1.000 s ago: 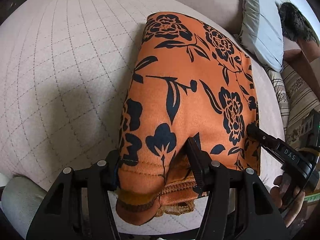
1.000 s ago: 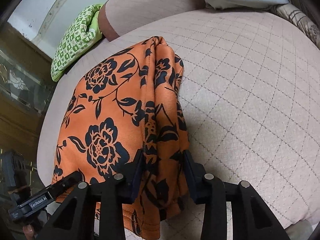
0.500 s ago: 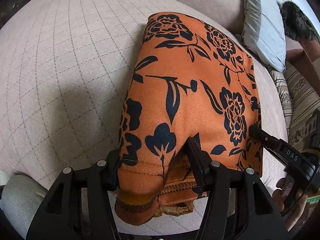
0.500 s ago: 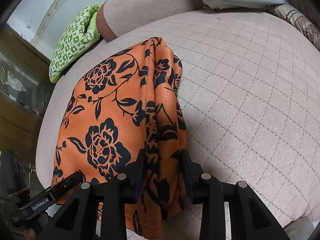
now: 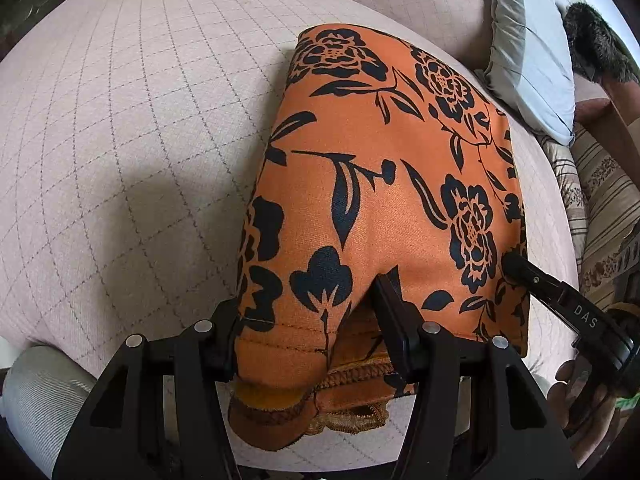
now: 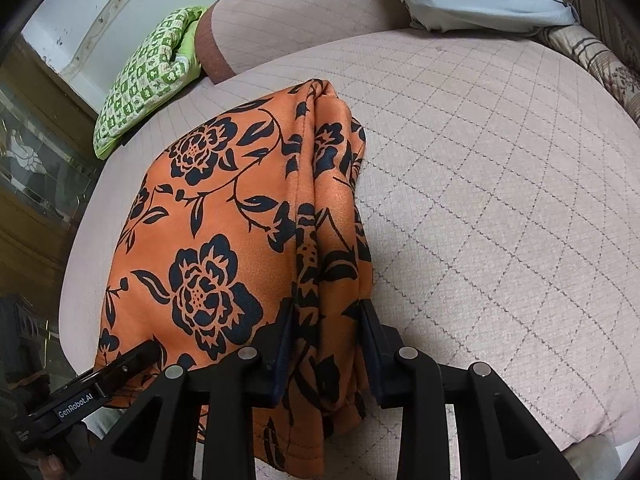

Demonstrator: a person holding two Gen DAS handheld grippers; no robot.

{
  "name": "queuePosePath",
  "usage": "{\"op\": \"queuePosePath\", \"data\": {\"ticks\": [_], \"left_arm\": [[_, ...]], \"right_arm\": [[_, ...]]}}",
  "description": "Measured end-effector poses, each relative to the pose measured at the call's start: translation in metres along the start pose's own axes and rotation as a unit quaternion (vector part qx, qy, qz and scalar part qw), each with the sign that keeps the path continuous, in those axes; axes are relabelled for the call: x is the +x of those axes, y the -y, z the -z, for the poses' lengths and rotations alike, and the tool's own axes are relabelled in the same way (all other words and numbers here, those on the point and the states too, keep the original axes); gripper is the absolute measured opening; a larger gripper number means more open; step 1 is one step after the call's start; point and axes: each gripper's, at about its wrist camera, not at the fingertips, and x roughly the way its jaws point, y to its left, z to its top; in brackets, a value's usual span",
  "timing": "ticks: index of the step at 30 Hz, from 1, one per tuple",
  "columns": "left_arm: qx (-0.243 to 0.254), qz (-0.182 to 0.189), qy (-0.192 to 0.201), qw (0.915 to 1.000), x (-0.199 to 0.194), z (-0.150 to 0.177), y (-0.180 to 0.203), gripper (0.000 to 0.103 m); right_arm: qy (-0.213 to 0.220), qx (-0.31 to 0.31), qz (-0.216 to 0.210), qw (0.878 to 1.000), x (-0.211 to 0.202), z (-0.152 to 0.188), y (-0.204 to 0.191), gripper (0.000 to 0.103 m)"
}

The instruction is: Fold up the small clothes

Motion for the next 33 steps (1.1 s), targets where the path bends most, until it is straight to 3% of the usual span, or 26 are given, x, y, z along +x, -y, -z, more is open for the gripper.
{"op": "queuePosePath", "data": {"ticks": [3,5,11,14,17,21,26,27,28,29,31,33], "left_arm": [[0.002,-0.001,0.002,1.0,-0.001,0.001,0.0,0.055],[0.008,-0.003,0.007,0.9999,-0.006,0.002,0.002,0.048],[0.043,-0.034,0.007,0.9985,-0.003,0.007,0.008,0.048],[0.015,-0.011,0.002,0.9998,-0.009,0.006,0.001,0.048],[0.013,0.001,0.004,0.9999,-0.021,0.009,-0.005,0.048],[0.024,-0.002,0.013,0.9996,-0.034,0.022,-0.012,0.048],[0.021,0.0,0.009,0.9997,-0.03,0.034,-0.016,0.048],[0.022,-0.007,0.006,0.9997,-0.028,0.036,-0.014,0.048],[0.024,-0.015,0.005,0.9996,-0.028,0.038,-0.012,0.044],[0.03,-0.012,0.01,0.9994,-0.03,0.039,-0.01,0.035],[0.043,-0.017,0.02,0.9988,-0.033,0.043,-0.005,0.03],[0.057,-0.037,0.02,0.9975,-0.027,0.046,-0.002,0.03]], "right_arm": [[0.0,-0.002,-0.001,1.0,0.0,-0.001,0.001,0.027],[-0.001,0.007,-0.01,1.0,-0.001,0.0,0.004,0.023],[-0.023,0.033,-0.047,0.998,0.017,0.0,0.025,0.023],[-0.024,0.054,-0.081,0.995,0.005,-0.002,0.034,0.024],[-0.008,0.051,-0.084,0.995,-0.024,0.004,0.037,0.024],[-0.007,0.039,-0.084,0.996,-0.048,0.027,0.039,0.041],[-0.039,0.057,-0.104,0.992,-0.031,0.053,0.038,0.042],[-0.047,0.057,-0.101,0.992,-0.024,0.055,0.035,0.035],[-0.056,0.055,-0.098,0.992,-0.018,0.056,0.033,0.02],[-0.062,0.055,-0.096,0.992,-0.015,0.057,0.031,0.016],[-0.055,0.049,-0.078,0.994,-0.022,0.059,0.028,0.011],[-0.05,0.027,-0.032,0.998,-0.027,0.059,0.021,0.011]]}}
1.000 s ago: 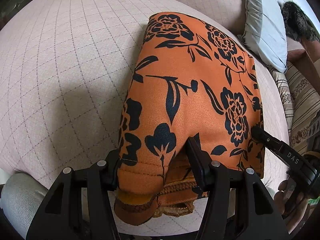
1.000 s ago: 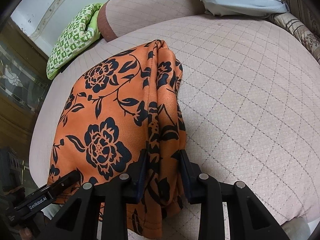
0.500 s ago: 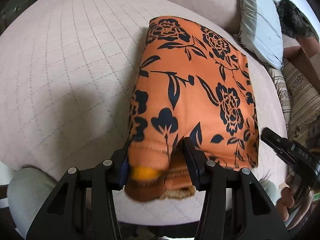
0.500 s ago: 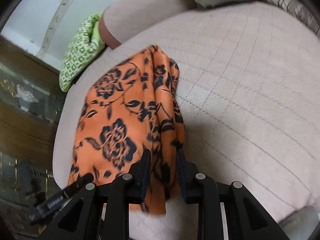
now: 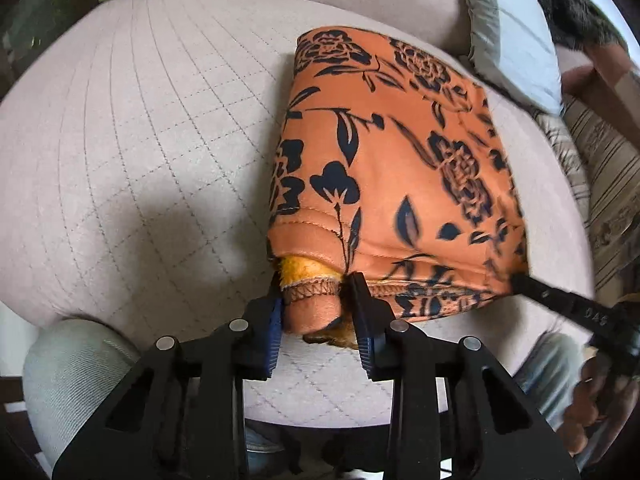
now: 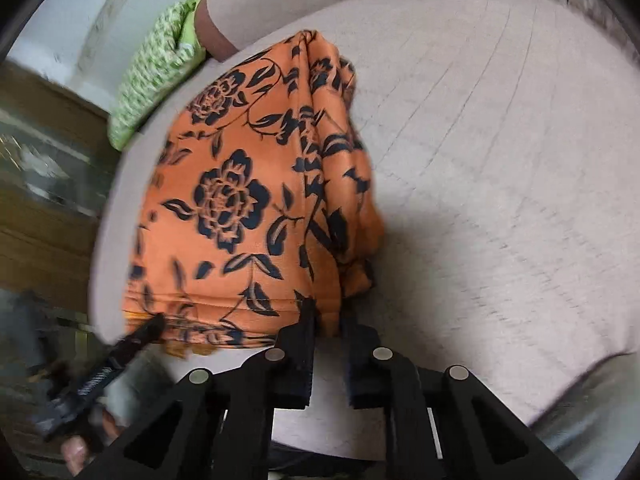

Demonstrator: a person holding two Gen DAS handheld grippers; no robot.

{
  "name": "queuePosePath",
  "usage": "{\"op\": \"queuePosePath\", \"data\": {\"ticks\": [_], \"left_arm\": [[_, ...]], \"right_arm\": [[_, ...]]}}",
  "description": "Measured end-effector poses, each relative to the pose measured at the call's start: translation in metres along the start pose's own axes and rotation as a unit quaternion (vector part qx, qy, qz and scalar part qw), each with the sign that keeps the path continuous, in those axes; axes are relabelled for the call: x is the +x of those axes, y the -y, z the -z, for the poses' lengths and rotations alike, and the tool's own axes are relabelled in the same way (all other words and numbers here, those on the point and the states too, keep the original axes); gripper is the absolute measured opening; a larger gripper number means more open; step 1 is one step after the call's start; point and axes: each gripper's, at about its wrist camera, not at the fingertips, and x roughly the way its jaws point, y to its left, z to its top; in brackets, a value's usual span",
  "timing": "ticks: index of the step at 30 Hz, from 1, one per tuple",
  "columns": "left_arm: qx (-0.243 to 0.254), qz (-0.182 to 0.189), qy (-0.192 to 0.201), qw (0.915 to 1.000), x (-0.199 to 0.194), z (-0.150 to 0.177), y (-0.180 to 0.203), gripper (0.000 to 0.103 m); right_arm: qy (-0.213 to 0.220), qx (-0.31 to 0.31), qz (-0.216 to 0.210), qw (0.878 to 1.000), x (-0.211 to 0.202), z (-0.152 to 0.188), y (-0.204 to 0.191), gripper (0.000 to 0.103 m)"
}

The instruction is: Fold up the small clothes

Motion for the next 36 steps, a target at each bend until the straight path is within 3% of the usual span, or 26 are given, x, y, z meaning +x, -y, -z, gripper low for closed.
{"op": "queuePosePath", "data": {"ticks": [2,5,10,15,17,21,23,31,36], "left_arm": [[0.009,-0.017,-0.01,0.9998,0.015,0.002,0.001,0.03],[0.0,-0.009,-0.006,0.9999,0.005,0.001,0.003,0.029],[0.034,-0.018,0.024,0.999,-0.034,0.013,0.008,0.03],[0.038,-0.016,0.059,0.9974,-0.079,0.031,0.015,0.038],[0.035,-0.014,0.08,0.9961,-0.099,0.035,0.025,0.049],[0.054,-0.017,0.133,0.9895,-0.145,0.044,0.039,0.057],[0.059,-0.024,0.154,0.986,-0.165,0.049,0.046,0.066],[0.102,-0.036,0.187,0.9763,-0.214,0.068,0.069,0.067],[0.094,-0.037,0.21,0.9725,-0.233,0.077,0.071,0.067]], "right_arm": [[-0.007,-0.008,0.028,1.0,0.005,-0.001,-0.003,0.011],[-0.019,-0.018,0.052,0.998,0.02,-0.002,-0.005,0.011],[0.016,-0.006,0.006,1.0,-0.031,0.01,-0.009,0.011],[0.073,-0.009,-0.052,0.996,-0.096,0.033,-0.012,0.013],[0.09,-0.033,-0.076,0.992,-0.124,0.043,-0.024,0.02],[0.109,-0.058,-0.096,0.988,-0.157,0.058,-0.044,0.046],[0.121,-0.071,-0.087,0.986,-0.169,0.066,-0.056,0.049],[0.173,-0.114,0.018,0.978,-0.21,0.098,-0.092,0.049],[0.218,-0.108,0.01,0.97,-0.229,0.108,-0.096,0.049]]}}
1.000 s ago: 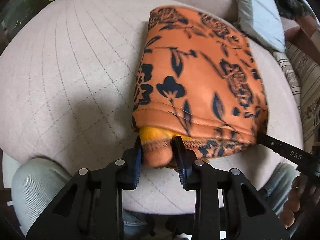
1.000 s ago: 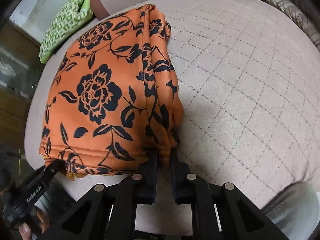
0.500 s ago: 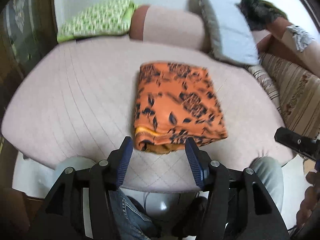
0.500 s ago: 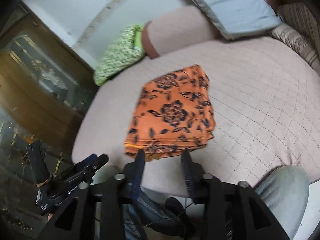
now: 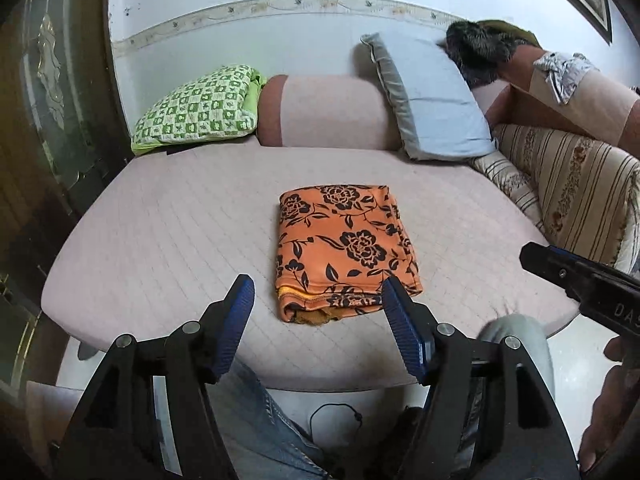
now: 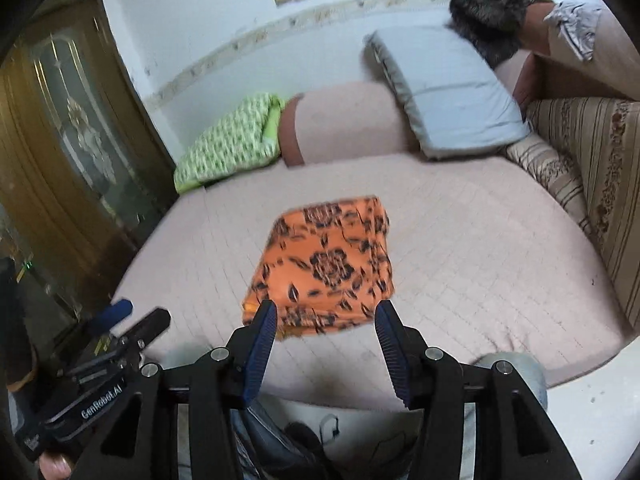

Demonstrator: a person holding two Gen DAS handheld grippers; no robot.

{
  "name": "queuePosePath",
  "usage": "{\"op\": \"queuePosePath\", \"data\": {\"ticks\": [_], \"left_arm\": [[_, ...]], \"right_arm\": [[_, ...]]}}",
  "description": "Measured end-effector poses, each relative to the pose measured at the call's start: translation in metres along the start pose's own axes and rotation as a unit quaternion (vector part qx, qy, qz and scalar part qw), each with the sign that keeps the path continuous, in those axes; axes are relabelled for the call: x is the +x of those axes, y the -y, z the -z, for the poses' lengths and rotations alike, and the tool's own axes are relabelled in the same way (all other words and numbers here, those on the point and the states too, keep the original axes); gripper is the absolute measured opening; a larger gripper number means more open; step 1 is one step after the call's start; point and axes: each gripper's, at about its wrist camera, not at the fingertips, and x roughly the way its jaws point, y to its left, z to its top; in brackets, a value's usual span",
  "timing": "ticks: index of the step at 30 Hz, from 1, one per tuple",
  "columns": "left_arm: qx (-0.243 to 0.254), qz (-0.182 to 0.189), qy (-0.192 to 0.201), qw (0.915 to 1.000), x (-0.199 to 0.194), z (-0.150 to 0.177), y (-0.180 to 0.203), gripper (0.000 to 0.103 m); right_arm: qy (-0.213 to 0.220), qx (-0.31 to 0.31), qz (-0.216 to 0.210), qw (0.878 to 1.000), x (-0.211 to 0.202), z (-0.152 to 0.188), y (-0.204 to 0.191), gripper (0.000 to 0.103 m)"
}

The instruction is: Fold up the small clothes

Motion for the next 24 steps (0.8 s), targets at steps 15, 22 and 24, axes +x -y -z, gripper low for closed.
{"op": "queuePosePath", "data": {"ticks": [15,22,24], "left_arm": [[-0.009,0.029,-0.025,0.9992,0.001,0.003,0.007,0.067],[-0.003,0.016,-0.035,0.9992,0.007,0.0,0.012,0.067],[0.009,0.002,-0.034,0.9994,0.008,-0.001,0.016,0.067]], "right_arm": [[0.018,0.026,-0.029,0.999,-0.008,-0.002,0.003,0.081],[0.01,-0.001,0.033,0.999,-0.006,-0.003,0.002,0.081],[0.004,-0.001,0.037,0.999,-0.005,-0.003,0.003,0.081]]}}
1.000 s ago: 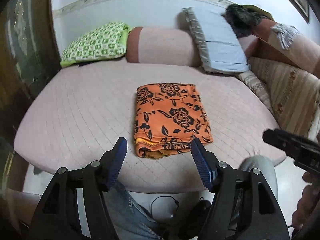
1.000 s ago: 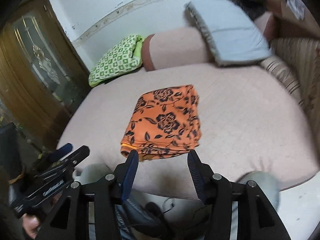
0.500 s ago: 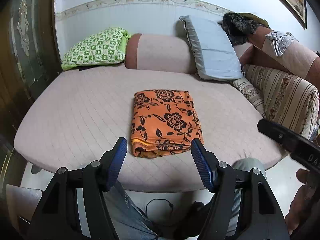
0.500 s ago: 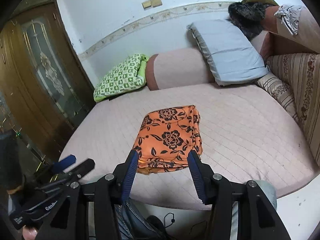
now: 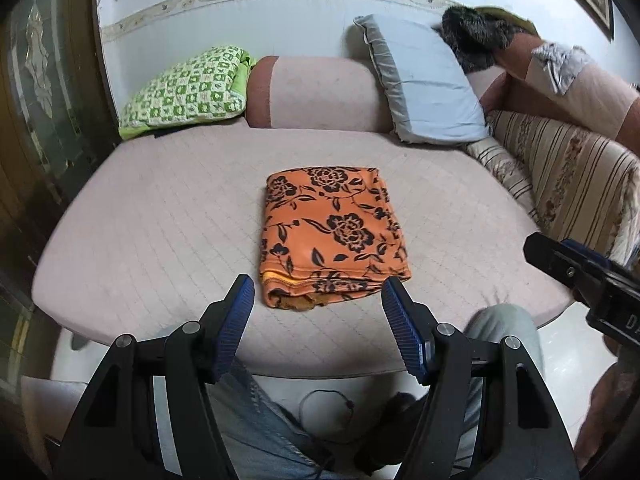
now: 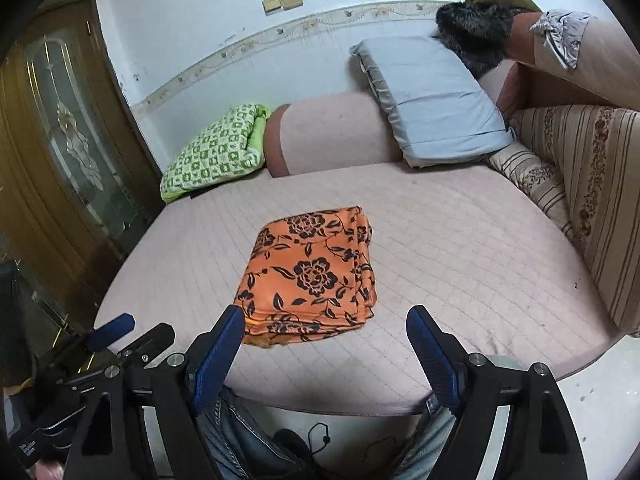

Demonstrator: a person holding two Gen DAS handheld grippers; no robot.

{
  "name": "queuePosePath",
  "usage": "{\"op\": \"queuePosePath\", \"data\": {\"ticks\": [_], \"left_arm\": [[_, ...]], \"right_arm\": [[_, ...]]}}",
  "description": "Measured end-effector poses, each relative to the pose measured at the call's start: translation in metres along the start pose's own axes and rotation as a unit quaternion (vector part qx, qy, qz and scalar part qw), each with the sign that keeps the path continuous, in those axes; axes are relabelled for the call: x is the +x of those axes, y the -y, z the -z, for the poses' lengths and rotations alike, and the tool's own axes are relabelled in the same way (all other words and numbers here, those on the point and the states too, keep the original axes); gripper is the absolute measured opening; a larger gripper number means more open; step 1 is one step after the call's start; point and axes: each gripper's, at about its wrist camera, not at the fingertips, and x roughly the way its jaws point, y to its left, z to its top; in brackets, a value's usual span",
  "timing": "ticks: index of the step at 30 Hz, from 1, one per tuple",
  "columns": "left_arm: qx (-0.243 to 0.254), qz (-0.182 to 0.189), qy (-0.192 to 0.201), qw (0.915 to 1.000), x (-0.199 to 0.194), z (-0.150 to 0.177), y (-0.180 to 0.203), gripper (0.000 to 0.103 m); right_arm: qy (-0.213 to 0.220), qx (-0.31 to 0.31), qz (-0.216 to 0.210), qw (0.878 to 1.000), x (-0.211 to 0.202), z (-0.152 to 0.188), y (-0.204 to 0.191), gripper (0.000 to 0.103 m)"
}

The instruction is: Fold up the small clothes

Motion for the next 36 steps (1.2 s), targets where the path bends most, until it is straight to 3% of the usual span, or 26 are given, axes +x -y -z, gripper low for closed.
{"op": "queuePosePath", "data": {"ticks": [11,36], "left_arm": [[0.009,-0.044,0.023,0.9987,-0.003,-0.0051,0.0,0.067],[-0.003,-0.048,0.018,0.9987,-0.003,-0.0018,0.0002,0.067]], "right_arm": [[-0.002,-0.005,0.016,1.0,0.0033,-0.0079,0.0062,0.081],[-0.01,-0.016,0.038,0.999,0.0058,-0.0057,-0.0014,0.081]]}}
